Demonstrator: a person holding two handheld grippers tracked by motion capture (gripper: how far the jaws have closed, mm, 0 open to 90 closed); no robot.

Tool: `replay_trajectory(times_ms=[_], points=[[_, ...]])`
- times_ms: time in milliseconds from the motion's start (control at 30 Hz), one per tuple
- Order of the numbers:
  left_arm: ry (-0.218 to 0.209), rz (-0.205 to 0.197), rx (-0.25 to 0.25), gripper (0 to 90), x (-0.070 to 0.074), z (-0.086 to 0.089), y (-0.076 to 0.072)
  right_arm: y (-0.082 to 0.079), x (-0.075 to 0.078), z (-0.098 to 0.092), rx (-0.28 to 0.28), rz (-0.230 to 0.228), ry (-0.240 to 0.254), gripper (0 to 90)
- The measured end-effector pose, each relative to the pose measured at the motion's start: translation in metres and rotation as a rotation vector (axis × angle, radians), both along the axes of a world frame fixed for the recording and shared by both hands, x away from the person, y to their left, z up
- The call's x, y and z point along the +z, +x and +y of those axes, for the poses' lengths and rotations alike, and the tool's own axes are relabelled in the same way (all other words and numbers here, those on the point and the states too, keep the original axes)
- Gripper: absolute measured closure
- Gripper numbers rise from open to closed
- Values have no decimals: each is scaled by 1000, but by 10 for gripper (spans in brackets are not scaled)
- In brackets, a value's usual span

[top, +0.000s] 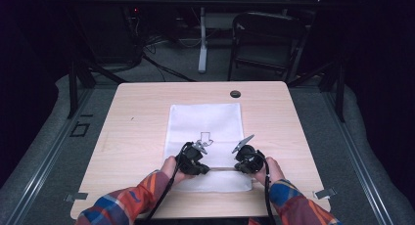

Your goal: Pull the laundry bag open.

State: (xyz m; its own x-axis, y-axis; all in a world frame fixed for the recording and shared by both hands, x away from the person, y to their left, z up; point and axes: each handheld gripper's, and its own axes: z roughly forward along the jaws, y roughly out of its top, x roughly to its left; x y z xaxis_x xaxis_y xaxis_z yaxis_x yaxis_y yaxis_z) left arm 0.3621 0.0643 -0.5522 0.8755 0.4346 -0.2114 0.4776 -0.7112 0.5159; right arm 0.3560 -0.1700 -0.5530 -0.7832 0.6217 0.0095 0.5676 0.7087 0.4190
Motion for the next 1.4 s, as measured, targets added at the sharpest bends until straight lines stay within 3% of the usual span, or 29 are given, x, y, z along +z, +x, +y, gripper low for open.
replay_trajectory(times_ms=[633, 1400], points=[[-16, 6, 27, 869, 5, 22, -1, 0, 0, -1, 2, -3, 6, 900], [-22, 11, 20, 870, 7, 30, -2, 0, -1, -2, -3, -3, 19, 900]])
